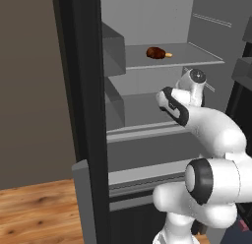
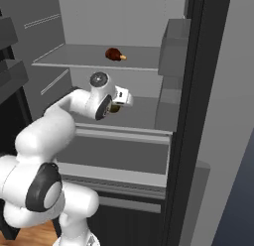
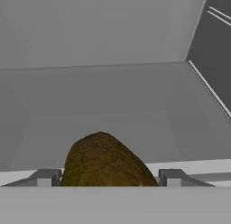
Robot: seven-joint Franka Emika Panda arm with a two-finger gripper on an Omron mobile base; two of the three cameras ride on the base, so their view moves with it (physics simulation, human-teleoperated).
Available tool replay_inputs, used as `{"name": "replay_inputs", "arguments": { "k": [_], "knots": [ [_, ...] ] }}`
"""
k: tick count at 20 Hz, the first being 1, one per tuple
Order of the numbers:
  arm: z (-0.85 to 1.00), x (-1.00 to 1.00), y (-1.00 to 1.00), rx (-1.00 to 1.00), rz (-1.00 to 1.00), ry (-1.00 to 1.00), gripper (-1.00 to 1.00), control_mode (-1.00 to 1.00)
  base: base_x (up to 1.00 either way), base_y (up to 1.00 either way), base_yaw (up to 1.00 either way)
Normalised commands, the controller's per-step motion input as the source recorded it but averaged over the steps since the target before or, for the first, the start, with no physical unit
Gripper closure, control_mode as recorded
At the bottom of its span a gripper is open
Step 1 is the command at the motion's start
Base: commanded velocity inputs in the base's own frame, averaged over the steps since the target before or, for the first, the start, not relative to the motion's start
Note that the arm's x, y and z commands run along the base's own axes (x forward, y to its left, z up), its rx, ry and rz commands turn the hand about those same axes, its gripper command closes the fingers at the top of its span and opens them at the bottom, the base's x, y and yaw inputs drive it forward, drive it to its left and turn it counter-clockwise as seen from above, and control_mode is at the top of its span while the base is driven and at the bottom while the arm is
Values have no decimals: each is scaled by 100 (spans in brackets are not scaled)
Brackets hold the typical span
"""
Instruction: Take the cheese, steak, and avocado from the fridge and place them on the plate on the dining counter to create an appetizer plate.
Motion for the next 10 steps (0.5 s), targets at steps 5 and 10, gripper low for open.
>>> {"name": "replay_inputs", "arguments": {
  "k": [5,10],
  "knots": [
    [52,-100,10,0,-10,5,100,-100,0,0,0],
    [5,-100,3,0,-8,7,100,-100,0,0,0]
  ]
}}
